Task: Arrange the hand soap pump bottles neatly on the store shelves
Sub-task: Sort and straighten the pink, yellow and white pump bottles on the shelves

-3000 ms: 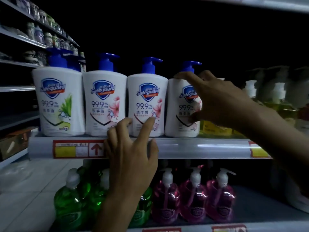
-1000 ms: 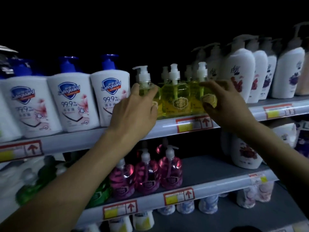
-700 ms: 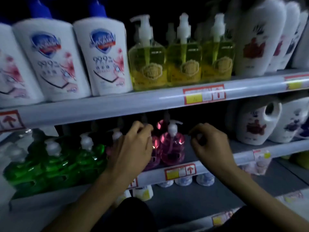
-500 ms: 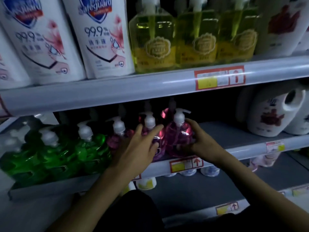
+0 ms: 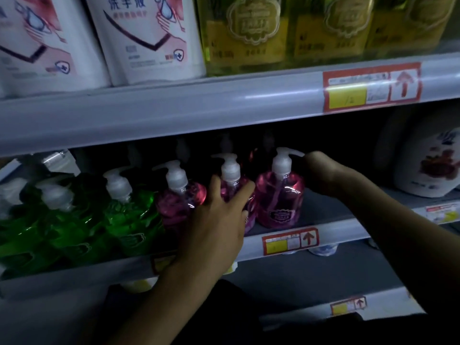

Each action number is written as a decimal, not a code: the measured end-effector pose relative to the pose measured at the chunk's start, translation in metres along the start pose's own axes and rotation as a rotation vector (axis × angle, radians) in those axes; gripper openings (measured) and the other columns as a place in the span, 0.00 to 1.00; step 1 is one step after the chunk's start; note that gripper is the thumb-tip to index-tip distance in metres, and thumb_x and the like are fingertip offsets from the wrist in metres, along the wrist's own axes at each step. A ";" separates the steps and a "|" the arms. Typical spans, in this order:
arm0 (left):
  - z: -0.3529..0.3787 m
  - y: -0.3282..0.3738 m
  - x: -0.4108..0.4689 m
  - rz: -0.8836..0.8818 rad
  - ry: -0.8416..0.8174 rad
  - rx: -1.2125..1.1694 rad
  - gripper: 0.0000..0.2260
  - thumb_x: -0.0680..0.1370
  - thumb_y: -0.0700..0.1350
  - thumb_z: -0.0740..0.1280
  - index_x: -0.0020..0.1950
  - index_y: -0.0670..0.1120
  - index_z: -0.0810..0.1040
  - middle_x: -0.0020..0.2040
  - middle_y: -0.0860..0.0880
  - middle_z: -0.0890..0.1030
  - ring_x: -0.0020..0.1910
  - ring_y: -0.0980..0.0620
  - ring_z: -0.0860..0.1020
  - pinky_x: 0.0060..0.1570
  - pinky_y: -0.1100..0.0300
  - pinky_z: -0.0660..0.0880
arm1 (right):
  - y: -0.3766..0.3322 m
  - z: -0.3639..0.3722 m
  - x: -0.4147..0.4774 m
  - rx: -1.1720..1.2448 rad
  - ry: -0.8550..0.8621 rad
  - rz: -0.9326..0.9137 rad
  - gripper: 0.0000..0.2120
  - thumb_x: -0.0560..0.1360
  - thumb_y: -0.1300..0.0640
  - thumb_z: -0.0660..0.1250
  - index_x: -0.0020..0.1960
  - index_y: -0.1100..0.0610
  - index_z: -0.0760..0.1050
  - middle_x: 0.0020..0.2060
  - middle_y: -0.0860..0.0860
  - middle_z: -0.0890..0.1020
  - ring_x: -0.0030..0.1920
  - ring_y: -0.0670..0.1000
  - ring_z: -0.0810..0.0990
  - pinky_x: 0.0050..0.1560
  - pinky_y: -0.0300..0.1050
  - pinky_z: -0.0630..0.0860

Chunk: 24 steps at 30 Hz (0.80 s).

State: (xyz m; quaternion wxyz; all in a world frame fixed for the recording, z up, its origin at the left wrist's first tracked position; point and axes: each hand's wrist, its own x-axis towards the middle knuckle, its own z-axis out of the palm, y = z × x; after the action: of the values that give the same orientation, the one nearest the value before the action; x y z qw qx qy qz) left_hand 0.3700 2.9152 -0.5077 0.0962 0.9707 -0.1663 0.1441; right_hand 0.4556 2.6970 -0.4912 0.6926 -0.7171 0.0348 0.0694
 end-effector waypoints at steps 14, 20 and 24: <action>0.014 -0.014 -0.003 0.097 0.085 0.108 0.29 0.73 0.45 0.72 0.73 0.55 0.67 0.68 0.32 0.68 0.20 0.46 0.71 0.24 0.58 0.73 | 0.042 0.038 -0.104 -0.708 0.416 -0.438 0.22 0.75 0.59 0.63 0.67 0.46 0.68 0.57 0.45 0.74 0.53 0.44 0.77 0.54 0.35 0.74; 0.001 -0.010 0.000 0.116 -0.006 0.038 0.30 0.79 0.46 0.65 0.76 0.59 0.53 0.73 0.34 0.58 0.31 0.43 0.79 0.32 0.52 0.78 | 0.042 0.047 -0.111 -0.874 0.415 -0.333 0.35 0.74 0.55 0.66 0.76 0.44 0.55 0.66 0.52 0.70 0.57 0.56 0.78 0.52 0.52 0.77; -0.020 0.000 -0.013 0.042 -0.093 0.051 0.26 0.81 0.49 0.59 0.76 0.61 0.53 0.76 0.36 0.53 0.42 0.38 0.80 0.37 0.52 0.74 | 0.029 0.033 -0.147 -1.141 0.370 -0.242 0.30 0.74 0.52 0.64 0.74 0.43 0.58 0.67 0.52 0.68 0.58 0.59 0.77 0.52 0.55 0.77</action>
State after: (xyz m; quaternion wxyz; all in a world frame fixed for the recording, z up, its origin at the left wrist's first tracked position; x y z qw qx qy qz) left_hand 0.3526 2.9235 -0.4926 0.0604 0.9749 -0.1870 0.1050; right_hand 0.3040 2.7225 -0.4990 0.1848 -0.9739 0.0301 -0.1280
